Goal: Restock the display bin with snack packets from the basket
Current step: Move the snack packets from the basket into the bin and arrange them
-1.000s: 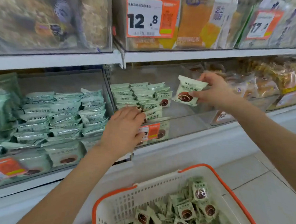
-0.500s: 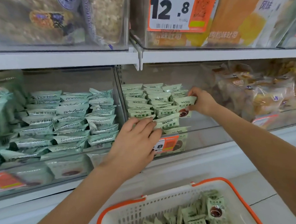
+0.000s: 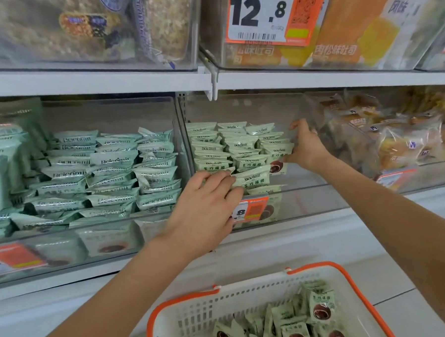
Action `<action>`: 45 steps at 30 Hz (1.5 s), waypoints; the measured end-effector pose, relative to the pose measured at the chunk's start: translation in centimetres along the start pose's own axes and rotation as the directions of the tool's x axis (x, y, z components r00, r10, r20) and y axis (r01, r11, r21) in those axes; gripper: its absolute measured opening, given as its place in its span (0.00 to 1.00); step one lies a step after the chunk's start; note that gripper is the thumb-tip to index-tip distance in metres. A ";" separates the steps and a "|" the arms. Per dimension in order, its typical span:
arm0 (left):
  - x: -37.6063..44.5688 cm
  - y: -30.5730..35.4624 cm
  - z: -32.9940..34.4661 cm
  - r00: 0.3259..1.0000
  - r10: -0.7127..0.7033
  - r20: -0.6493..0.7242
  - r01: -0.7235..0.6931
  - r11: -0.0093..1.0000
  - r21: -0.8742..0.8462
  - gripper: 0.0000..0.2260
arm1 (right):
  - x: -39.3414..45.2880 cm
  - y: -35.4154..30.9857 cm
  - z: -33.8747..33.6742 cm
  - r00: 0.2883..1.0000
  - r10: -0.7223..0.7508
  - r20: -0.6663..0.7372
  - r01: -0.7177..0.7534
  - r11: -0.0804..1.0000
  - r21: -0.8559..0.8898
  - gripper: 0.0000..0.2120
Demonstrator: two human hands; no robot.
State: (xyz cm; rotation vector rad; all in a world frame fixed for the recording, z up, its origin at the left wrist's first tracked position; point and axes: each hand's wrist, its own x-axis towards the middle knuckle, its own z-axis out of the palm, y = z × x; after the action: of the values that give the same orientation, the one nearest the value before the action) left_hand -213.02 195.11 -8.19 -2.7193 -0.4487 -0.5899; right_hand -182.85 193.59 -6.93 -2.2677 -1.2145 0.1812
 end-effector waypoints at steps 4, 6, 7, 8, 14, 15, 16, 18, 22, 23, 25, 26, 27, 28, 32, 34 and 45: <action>0.0 0.0 -0.1 1.000 0.002 -0.004 -0.003 1.000 -0.012 0.24 | -3.4 -0.3 -2.7 0.938 0.016 -0.345 0.065 0.973 0.221 0.30; -0.2 0.5 -0.3 0.996 0.018 -0.082 -0.025 0.997 -0.076 0.24 | -8.0 -1.1 -3.6 0.799 0.033 -0.601 0.201 0.927 0.317 0.20; -0.2 0.9 -0.4 0.990 0.032 -0.138 -0.050 0.990 -0.129 0.23 | -10.8 -1.2 -3.4 0.722 0.045 -0.691 0.256 0.910 0.327 0.17; -0.3 1.5 -0.6 0.979 0.048 -0.197 -0.083 0.981 -0.177 0.22 | -13.8 -1.0 -2.7 0.663 0.056 -0.747 0.293 0.898 0.328 0.16; -3.9 9.6 1.4 0.980 0.197 -0.035 -0.197 0.923 -0.329 0.20 | -30.3 8.8 10.1 0.928 0.263 -0.264 -0.235 0.963 0.133 0.19; -4.9 11.1 2.3 0.972 0.194 0.133 -0.122 0.900 -0.418 0.21 | -32.7 10.8 12.3 0.937 0.347 -0.038 -0.347 0.938 -0.003 0.23; -6.0 12.2 3.2 0.930 0.172 0.325 0.015 0.866 -0.499 0.21 | -34.8 12.4 14.3 0.883 0.433 0.183 -0.411 0.900 -0.145 0.29; -8.7 13.6 5.5 0.748 0.139 0.649 0.335 0.765 -0.550 0.21 | -38.5 14.9 17.5 0.684 0.527 0.505 -0.378 0.847 -0.373 0.40; -13.7 14.0 8.2 0.515 0.120 0.849 0.536 0.728 -0.428 0.20 | -42.9 15.3 19.4 0.501 0.553 0.666 -0.139 0.811 -0.568 0.39; -14.7 13.8 8.5 0.488 0.119 0.865 0.531 0.746 -0.402 0.20 | -43.1 15.0 19.4 0.511 0.555 0.656 -0.109 0.800 -0.591 0.38; -15.8 13.7 8.7 0.435 0.124 0.892 0.540 0.756 -0.369 0.21 | -42.8 14.3 19.2 0.588 0.543 0.600 -0.076 0.775 -0.627 0.37; -16.1 13.7 8.7 0.421 0.128 0.898 0.538 0.762 -0.360 0.21 | -42.1 14.0 19.0 0.654 0.528 0.542 -0.094 0.767 -0.634 0.36; -16.1 13.8 8.7 0.420 0.131 0.898 0.527 0.770 -0.359 0.22 | -41.4 14.0 18.9 0.720 0.508 0.473 -0.128 0.767 -0.629 0.35; -16.2 14.0 8.7 0.425 0.130 0.896 0.521 0.774 -0.360 0.21 | -40.7 13.9 18.9 0.771 0.488 0.409 -0.168 0.776 -0.608 0.36; -15.5 15.2 9.1 0.446 0.150 0.882 0.534 0.747 -0.397 0.18 | -38.7 15.2 19.4 0.828 0.369 0.422 -0.082 0.825 -0.559 0.43; -14.7 16.0 9.3 0.426 0.163 0.890 0.572 0.714 -0.404 0.19 | -38.0 15.7 20.0 0.796 0.314 0.517 -0.028 0.873 -0.488 0.48; -12.1 16.5 9.7 0.351 0.119 0.929 0.795 0.487 -0.363 0.18 | -38.1 11.4 21.2 0.560 0.556 0.614 -0.789 0.584 0.190 0.18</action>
State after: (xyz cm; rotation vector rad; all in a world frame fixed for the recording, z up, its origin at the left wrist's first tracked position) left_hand -214.13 181.07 -25.94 -3.6123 -1.5044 1.0769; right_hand -204.47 166.77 -35.96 -2.1841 -0.2878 1.2959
